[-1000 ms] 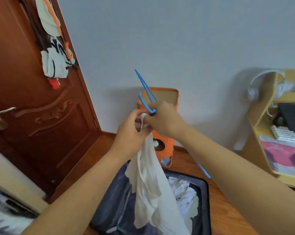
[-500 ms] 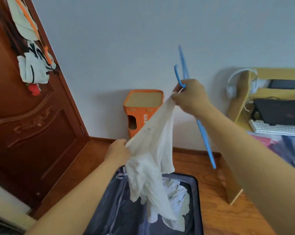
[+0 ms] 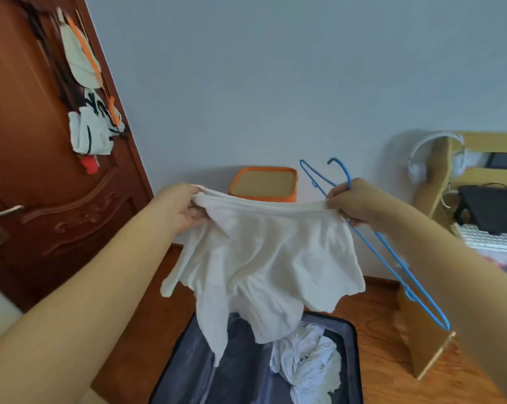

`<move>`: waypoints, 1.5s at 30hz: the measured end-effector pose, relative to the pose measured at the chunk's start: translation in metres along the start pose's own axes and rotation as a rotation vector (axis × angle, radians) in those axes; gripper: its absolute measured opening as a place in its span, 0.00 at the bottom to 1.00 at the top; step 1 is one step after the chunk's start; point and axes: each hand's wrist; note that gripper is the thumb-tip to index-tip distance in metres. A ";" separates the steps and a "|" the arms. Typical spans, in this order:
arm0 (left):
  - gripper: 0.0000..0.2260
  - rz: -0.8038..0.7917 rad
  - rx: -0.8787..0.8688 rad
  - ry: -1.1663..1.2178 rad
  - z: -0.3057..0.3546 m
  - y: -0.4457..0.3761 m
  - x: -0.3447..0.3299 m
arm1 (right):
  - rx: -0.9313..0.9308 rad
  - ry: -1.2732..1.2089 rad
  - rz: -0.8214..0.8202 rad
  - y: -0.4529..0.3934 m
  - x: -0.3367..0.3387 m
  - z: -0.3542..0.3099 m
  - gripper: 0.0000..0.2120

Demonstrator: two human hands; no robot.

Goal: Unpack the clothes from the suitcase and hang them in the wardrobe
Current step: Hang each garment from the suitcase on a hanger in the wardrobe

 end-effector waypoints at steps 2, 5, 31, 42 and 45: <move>0.07 0.024 0.014 -0.044 -0.007 0.003 -0.005 | -0.006 -0.046 -0.036 0.008 -0.010 0.011 0.06; 0.04 0.018 -0.009 -0.254 -0.010 0.015 -0.009 | 0.031 -0.003 -0.140 0.022 -0.022 0.026 0.03; 0.07 0.134 0.081 -0.442 -0.093 0.013 0.052 | 0.068 -0.105 0.073 0.017 -0.050 0.007 0.09; 0.07 -0.027 -0.366 -0.878 -0.056 -0.014 -0.050 | 0.333 -0.145 -0.156 0.079 0.027 0.069 0.06; 0.08 -0.025 -0.612 -1.395 -0.049 -0.019 -0.051 | 0.359 -0.207 -0.116 0.097 0.040 0.068 0.05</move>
Point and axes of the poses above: each hand's wrist, its own y-axis away from the middle knuckle, its own x-axis out of the back of the hand, z = x × y, and after that the axes turned 3 degrees about z, right-handed
